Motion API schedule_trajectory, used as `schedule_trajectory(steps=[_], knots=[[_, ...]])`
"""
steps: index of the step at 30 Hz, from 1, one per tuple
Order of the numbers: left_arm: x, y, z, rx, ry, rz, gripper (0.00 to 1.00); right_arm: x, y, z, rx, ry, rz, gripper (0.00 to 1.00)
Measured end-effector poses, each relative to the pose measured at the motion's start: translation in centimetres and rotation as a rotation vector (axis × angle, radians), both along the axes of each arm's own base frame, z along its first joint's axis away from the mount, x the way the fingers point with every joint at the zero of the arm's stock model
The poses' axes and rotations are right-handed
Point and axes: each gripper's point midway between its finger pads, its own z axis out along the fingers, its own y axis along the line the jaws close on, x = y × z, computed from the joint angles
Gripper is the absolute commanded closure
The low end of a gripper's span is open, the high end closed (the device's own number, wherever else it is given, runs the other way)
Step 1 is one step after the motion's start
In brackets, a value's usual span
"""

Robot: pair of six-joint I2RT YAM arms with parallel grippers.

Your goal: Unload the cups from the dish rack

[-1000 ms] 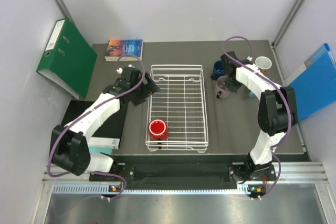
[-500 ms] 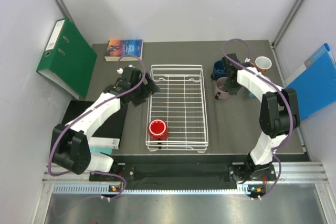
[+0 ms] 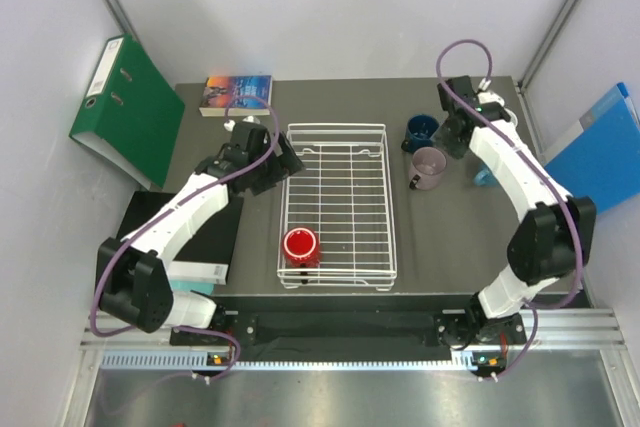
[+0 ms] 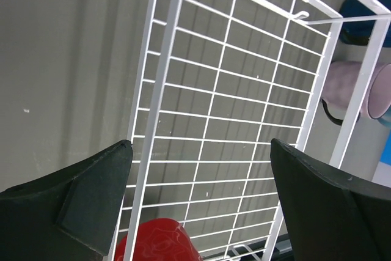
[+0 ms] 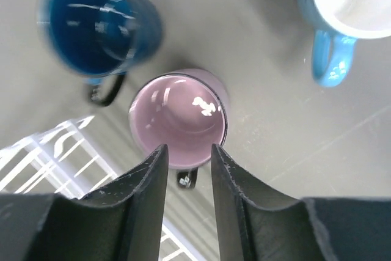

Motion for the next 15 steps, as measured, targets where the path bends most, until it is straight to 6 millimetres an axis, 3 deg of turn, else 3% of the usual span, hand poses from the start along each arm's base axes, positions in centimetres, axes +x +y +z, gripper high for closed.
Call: schedule_trajectory(steps=[5,9,12,15], knots=[[0.0,0.1,1.5,0.058,-0.031,-0.063,0.01,-1.2,0.0,6.0,-0.009,-0.156,0.128,0.56],[-0.8,0.1,2.0,0.185,-0.043,-0.133,0.01,-4.5,1.1,10.0,0.016,-0.346,0.329,0.39],[-2.5,-0.5,1.8,0.272,-0.048,-0.208,0.01,-7.6,2.1,11.4,0.031,-0.469,0.471,0.32],[-4.2,-1.0,2.3,0.324,-0.068,-0.26,0.01,-9.4,3.1,11.5,0.042,-0.525,0.57,0.27]])
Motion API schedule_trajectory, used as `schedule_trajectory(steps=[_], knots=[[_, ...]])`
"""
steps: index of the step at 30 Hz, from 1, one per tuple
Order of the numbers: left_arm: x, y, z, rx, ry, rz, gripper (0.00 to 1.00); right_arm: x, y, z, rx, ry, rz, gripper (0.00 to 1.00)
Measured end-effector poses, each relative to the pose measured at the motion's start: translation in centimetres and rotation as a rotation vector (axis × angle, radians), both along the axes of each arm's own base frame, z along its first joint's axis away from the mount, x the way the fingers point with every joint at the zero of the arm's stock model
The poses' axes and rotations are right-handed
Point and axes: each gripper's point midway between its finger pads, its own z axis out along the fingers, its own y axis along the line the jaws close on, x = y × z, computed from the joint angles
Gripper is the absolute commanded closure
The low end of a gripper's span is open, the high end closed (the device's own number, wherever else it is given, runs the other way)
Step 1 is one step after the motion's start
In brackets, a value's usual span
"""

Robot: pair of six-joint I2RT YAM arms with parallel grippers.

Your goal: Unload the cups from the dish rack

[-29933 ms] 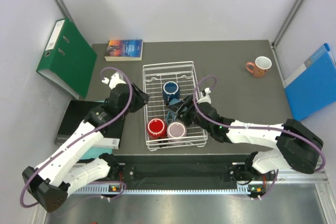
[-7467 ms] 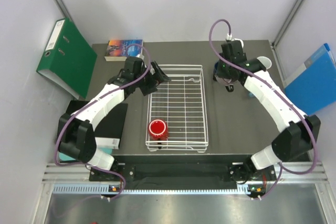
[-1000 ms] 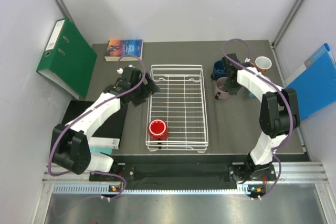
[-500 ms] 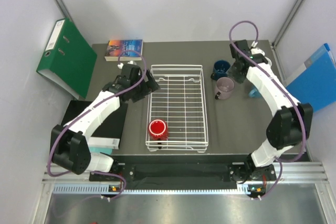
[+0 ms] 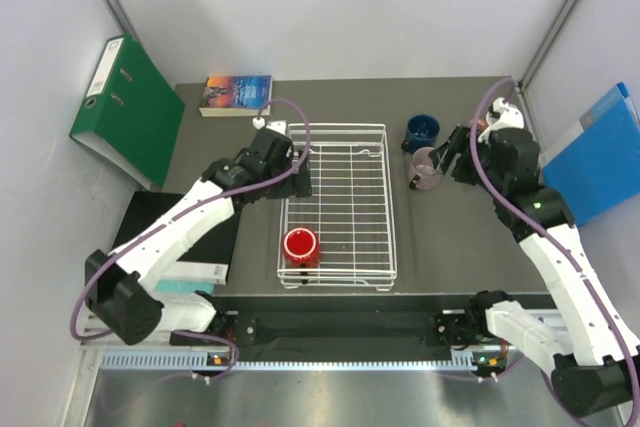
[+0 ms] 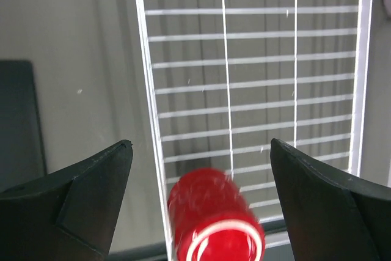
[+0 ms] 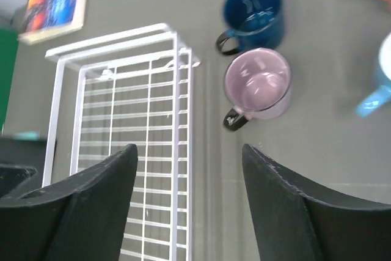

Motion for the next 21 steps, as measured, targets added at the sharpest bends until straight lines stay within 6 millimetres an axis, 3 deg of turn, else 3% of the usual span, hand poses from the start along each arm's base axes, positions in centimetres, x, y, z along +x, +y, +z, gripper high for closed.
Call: schedule_trajectory(steps=[8,17,21], knots=[[-5.1,-0.7,2.2,0.113,-0.014,-0.058,0.01,-2.2,2.4,-2.7,0.003,0.031,0.15,0.22],[-11.3,-2.8,1.2,0.13,0.045,-0.033,0.01,-3.6,4.0,-2.0,0.02,0.004,0.228,0.22],[-12.5,-3.0,0.3,0.144,0.072,0.029,0.01,-4.0,4.5,-2.1,0.019,0.005,0.251,0.22]])
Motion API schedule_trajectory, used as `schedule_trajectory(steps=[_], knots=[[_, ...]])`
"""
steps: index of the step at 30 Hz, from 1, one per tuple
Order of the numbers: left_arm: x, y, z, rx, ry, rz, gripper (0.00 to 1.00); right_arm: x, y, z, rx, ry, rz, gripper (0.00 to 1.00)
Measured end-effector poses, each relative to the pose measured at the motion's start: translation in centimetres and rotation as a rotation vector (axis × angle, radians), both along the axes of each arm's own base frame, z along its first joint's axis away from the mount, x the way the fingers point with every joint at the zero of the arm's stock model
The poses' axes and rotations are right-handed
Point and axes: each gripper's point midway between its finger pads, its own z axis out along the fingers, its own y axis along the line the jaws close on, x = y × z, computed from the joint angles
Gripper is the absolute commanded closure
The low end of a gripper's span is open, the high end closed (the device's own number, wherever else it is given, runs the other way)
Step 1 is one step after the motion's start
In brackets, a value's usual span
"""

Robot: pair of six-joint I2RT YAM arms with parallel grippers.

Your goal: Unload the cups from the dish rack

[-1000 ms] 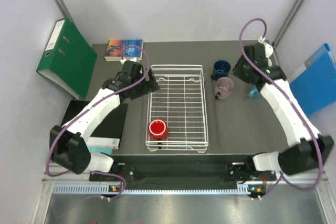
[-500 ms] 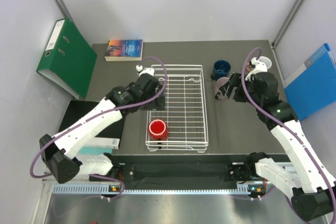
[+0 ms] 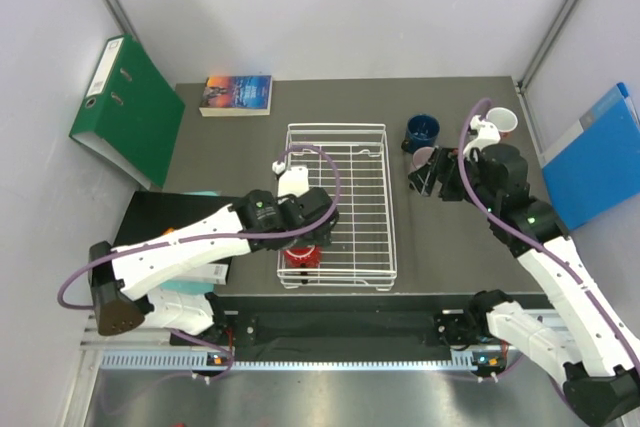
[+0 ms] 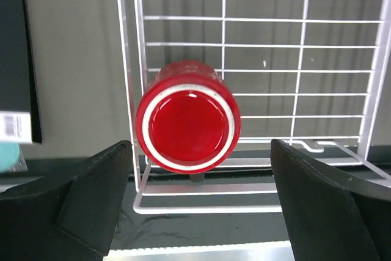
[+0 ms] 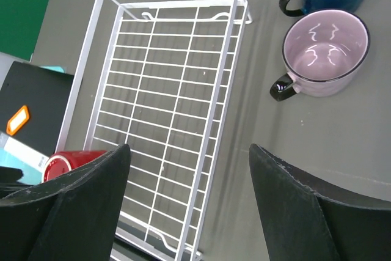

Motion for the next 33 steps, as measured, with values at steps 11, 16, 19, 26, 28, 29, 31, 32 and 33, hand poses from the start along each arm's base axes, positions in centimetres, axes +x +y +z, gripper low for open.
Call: schedule_trajectory(steps=[11,16,19,26,28,29,31,32,33], knots=[[-0.7,0.3,-3.5,0.075,0.041,0.125,0.01,-0.9,0.4,-0.2,-0.001,0.002,0.024,0.22],[-0.6,0.3,-5.0,0.113,0.055,0.144,0.01,-1.3,0.3,-0.6,-0.006,0.012,0.026,0.22],[-0.6,0.2,-5.8,0.133,0.063,0.145,0.01,-1.3,0.3,-0.7,-0.007,0.013,0.025,0.22],[-0.3,-0.6,-6.9,0.131,0.067,0.14,0.01,-1.3,0.2,-1.2,-0.015,0.024,0.024,0.22],[-0.2,-0.8,-7.1,0.124,0.063,0.135,0.01,-1.3,0.2,-1.2,-0.015,0.023,0.023,0.22],[-0.2,-0.9,-7.1,0.121,0.061,0.133,0.01,-1.3,0.2,-1.2,-0.015,0.023,0.023,0.22],[0.0,-1.1,-7.3,0.114,0.059,0.129,0.01,-1.3,0.2,-1.2,-0.015,0.023,0.024,0.22],[0.1,-1.2,-7.4,0.108,0.058,0.129,0.01,-1.3,0.3,-1.2,-0.015,0.023,0.024,0.22],[0.2,-1.3,-7.4,0.104,0.057,0.13,0.01,-1.3,0.3,-1.2,-0.015,0.023,0.025,0.22]])
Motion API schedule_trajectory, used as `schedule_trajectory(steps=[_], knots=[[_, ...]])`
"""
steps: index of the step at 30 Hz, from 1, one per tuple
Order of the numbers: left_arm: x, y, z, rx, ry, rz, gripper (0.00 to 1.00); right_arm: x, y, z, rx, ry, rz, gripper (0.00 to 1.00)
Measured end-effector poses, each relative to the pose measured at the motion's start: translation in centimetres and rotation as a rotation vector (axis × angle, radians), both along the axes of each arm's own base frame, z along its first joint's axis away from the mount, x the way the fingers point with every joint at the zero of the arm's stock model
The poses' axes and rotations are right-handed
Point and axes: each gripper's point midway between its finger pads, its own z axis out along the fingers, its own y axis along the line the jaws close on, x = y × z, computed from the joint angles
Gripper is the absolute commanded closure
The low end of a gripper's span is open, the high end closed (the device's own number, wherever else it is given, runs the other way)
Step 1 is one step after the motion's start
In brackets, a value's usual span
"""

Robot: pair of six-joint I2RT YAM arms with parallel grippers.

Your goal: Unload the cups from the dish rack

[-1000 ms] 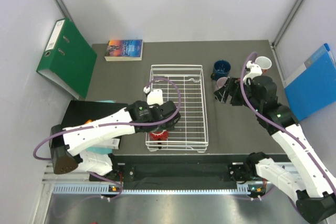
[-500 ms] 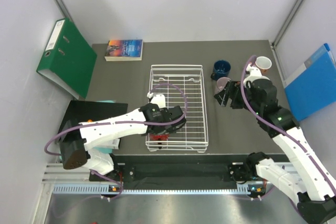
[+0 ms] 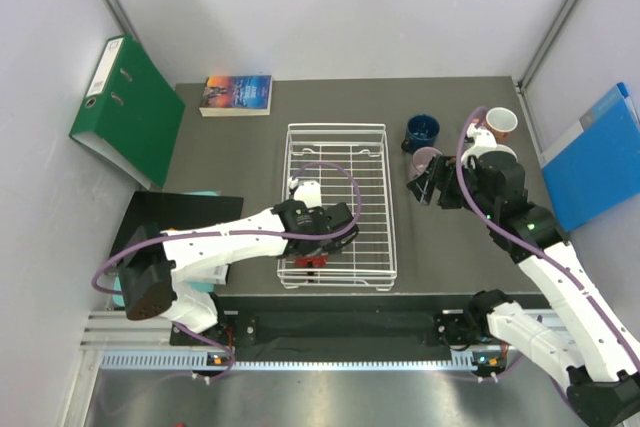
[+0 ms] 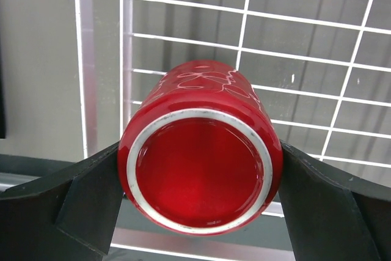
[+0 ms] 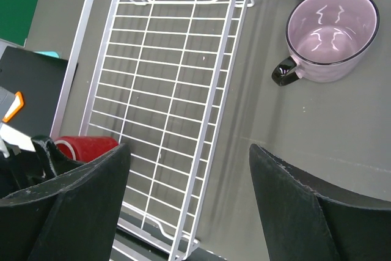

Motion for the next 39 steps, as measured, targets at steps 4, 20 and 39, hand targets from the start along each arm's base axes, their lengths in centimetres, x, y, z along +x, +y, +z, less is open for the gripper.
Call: schedule_trajectory(steps=[4,20,39], knots=[[0.4,-0.4,-0.4,-0.024,-0.001,-0.001,0.01,-0.1,0.1,-0.2,-0.002,0.003,0.005,0.22],[1.1,-2.2,-0.4,-0.051,-0.011,-0.095,1.0,0.0,-0.8,-1.1,-0.048,0.016,-0.026,0.22],[6.0,-5.9,13.2,-0.47,-0.214,-0.211,1.0,0.9,-2.1,-0.8,-0.038,0.019,-0.15,0.37]])
